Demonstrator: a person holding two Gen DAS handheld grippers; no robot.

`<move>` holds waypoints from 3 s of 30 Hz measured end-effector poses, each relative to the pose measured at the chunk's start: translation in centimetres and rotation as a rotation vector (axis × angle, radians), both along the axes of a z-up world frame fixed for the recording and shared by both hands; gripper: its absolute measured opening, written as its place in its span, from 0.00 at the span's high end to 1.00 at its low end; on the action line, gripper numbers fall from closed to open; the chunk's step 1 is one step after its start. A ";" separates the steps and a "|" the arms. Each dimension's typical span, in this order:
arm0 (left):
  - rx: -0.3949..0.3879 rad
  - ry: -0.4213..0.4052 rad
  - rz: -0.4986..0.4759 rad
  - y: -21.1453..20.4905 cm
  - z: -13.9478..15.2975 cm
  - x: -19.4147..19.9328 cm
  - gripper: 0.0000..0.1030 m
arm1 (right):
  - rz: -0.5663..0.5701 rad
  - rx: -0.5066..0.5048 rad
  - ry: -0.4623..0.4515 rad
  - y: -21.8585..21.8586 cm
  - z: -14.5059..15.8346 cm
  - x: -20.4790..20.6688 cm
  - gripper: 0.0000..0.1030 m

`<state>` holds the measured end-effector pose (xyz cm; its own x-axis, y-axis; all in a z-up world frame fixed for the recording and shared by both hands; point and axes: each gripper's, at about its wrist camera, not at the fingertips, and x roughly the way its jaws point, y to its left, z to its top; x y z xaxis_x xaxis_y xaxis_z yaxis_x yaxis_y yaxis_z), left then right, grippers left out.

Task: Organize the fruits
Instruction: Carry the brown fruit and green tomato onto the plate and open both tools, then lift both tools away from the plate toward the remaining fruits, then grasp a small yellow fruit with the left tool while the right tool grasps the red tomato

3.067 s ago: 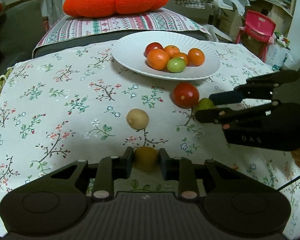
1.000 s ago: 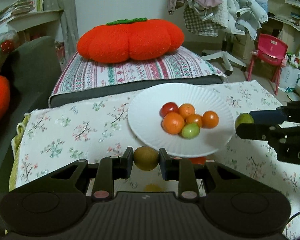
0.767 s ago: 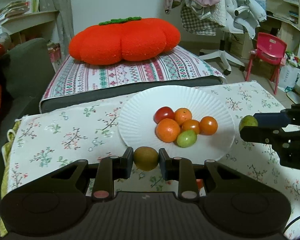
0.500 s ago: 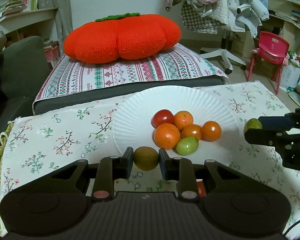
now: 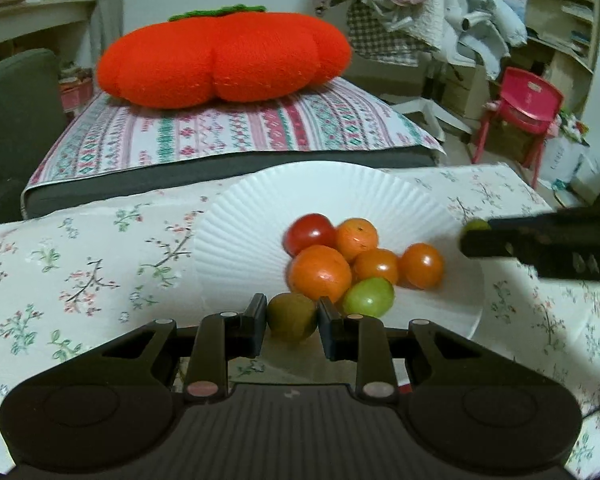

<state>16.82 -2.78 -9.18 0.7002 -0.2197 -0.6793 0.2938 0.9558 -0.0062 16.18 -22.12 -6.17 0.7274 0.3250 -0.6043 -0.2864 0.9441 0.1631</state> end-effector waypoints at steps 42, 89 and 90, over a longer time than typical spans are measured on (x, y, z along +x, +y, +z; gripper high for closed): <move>0.026 0.008 0.131 4.4 4.2 -4.1 0.52 | 0.022 0.026 -0.007 2.1 2.4 -3.8 0.40; 0.123 0.034 0.009 3.9 -1.4 -7.2 0.30 | 0.096 -0.041 0.109 6.6 -2.0 -6.4 0.19; 0.117 0.039 0.005 3.9 -1.6 -7.0 0.33 | 0.095 -0.036 0.108 6.6 -2.1 -6.2 0.20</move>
<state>9.78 1.08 -10.76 0.6734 -0.1337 -0.7271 0.2908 0.9521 0.0942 9.96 -15.47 -8.22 0.6245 0.3659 -0.6900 -0.3575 0.9194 0.1640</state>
